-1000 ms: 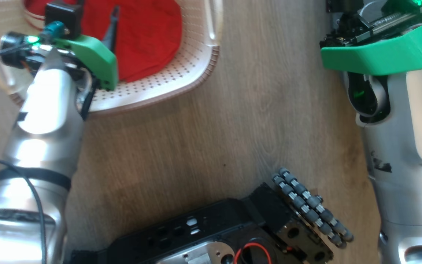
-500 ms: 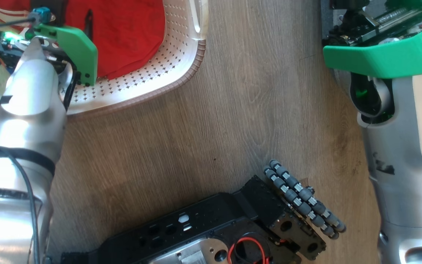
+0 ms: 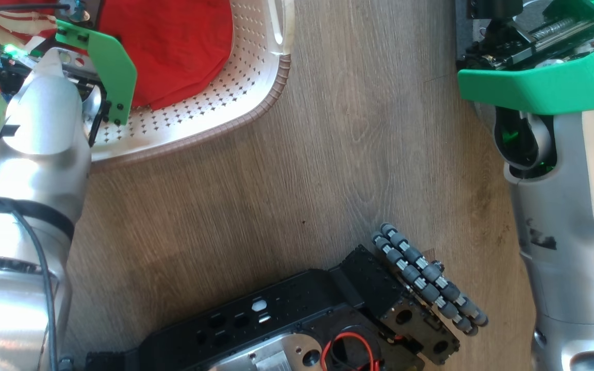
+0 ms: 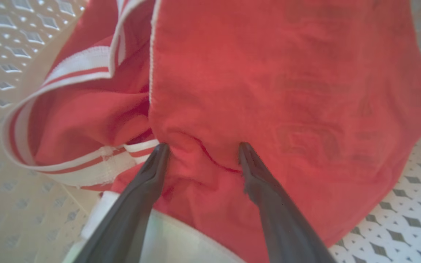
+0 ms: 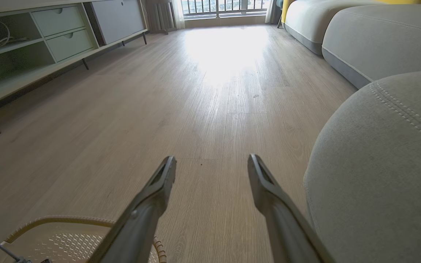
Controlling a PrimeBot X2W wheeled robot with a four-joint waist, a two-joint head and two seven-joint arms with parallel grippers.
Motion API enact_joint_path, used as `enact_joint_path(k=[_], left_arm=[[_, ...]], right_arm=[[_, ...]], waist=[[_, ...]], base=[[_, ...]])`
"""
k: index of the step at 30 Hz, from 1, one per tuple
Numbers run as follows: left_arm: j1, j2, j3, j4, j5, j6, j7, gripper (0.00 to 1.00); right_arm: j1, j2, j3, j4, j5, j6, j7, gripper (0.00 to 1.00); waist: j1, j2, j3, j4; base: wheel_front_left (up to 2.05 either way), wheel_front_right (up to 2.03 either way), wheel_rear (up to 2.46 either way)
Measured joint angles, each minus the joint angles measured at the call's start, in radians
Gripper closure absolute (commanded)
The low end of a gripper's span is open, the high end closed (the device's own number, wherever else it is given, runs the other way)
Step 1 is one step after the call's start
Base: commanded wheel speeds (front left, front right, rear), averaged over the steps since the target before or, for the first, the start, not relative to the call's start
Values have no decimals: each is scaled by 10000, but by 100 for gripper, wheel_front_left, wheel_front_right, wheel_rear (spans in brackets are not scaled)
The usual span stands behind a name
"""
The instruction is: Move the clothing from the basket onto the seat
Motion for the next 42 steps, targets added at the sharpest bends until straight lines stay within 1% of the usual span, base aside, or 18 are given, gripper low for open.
enact_joint_path(k=[1,3,4,5,7,16,19,20,23,31,32,34,37,42], left_arm=[[2,0,-10,10,6,-6,71,0],[8,4,-69,21,6,-13,159,60],[9,0,-77,25,4,-13,169,98],[9,-2,-86,25,4,-13,167,100],[9,-10,-96,40,-59,-94,82,100],[11,-61,-113,69,-382,-286,-1116,100],[74,-253,-104,71,-537,-408,-1482,100],[166,-439,-105,73,-612,-500,-1676,100],[355,-642,-102,73,-786,-569,-1914,100],[1095,-947,-115,-82,-1354,-871,-2412,100],[1095,-947,-115,-82,-1354,-871,-2412,100],[1343,-989,-132,-242,-1526,-892,-2476,100],[1779,-1007,-265,-667,-1862,-982,-2485,100],[2711,-1022,-752,-1900,-2665,-1062,-2487,100]], right_arm=[[-2,0,-8,0,0,0,0,0],[-3,0,-29,0,0,0,0,0],[-7,0,-42,0,-2,0,0,0],[-12,0,-54,0,-2,0,0,0],[-17,0,-67,4,-2,0,0,0],[-216,2,-77,180,0,0,0,0],[-272,4,-186,343,-100,0,0,0],[-236,4,-244,497,-276,0,0,0],[-216,2,-366,648,-483,0,0,0],[213,-199,-470,1039,-646,0,0,0],[213,-199,-470,1039,-646,0,0,0],[376,-307,-483,1174,-650,0,2,0],[619,-383,-493,1354,-723,0,0,0],[1174,-518,-502,1659,-721,0,0,0]], waist=[[0,0,0,8],[0,0,-10,19],[0,0,-15,28],[0,0,-17,34],[0,0,-28,47],[0,0,-304,-18],[0,0,-563,38],[0,0,-807,148],[0,0,-1200,352],[-1,1,-2445,981],[-1,1,-2445,981],[-1,1,-2812,1127],[-1,1,-3373,1329],[-1,2,-4334,1650]], base=[[0,0,0],[0,0,0],[0,0,0],[0,0,0],[0,0,0],[0,0,0],[0,0,0],[0,0,0],[0,0,0],[0,0,0],[0,0,0],[0,0,0],[0,0,0],[0,0,0]])
